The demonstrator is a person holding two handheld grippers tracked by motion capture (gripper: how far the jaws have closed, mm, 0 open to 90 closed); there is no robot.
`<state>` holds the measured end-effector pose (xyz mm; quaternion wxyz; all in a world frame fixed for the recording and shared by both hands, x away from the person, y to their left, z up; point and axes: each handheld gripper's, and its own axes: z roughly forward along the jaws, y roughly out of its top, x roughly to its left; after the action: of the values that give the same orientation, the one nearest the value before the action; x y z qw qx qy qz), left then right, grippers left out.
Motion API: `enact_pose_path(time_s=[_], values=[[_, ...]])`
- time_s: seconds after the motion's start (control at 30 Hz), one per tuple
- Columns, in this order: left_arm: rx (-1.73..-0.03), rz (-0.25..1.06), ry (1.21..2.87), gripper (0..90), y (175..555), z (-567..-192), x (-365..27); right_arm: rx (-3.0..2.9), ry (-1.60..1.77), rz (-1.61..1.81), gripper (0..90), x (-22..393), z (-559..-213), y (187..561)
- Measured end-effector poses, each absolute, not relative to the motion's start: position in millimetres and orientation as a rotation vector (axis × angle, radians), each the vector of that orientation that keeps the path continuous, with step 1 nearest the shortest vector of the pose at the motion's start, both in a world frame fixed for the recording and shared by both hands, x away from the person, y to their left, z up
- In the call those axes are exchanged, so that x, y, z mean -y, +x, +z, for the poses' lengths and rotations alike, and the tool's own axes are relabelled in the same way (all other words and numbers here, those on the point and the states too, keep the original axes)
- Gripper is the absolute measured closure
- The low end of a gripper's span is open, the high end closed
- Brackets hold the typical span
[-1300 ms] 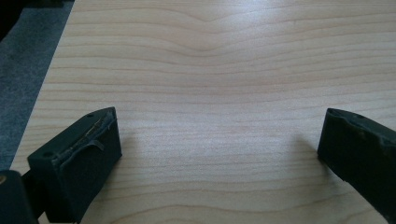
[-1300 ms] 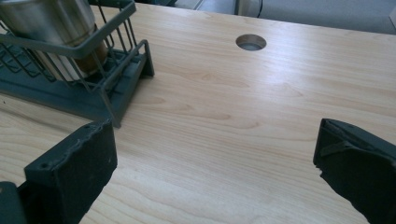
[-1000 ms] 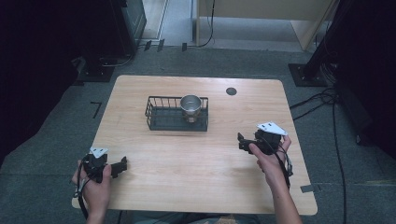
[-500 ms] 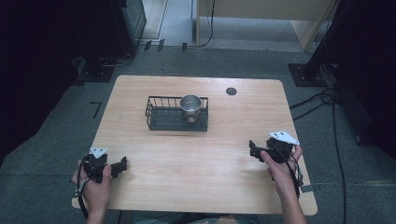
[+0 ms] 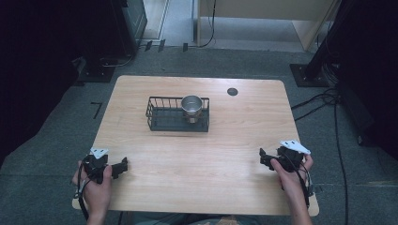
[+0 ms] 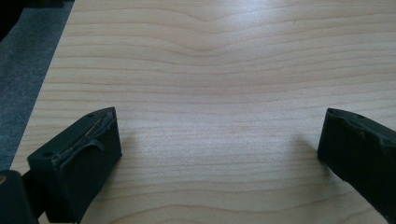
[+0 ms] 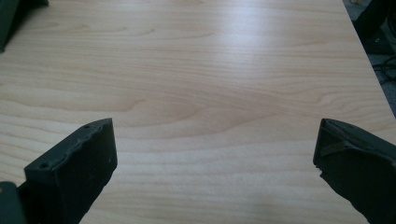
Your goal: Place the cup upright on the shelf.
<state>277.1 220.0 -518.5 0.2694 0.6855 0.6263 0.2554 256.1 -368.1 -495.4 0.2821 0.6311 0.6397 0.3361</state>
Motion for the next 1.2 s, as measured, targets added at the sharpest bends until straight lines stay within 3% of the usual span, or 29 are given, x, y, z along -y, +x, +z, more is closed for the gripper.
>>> enact_pose_path(time_s=[0.63,1.2], values=[[-1.688,0.688,1.848,0.0,277,-518,-220,-1.687,1.784,0.805,0.0,400,-524,226],[-1.689,0.689,1.847,0.0,277,-519,-220,-1.711,1.805,0.752,0.0,411,-529,214]])
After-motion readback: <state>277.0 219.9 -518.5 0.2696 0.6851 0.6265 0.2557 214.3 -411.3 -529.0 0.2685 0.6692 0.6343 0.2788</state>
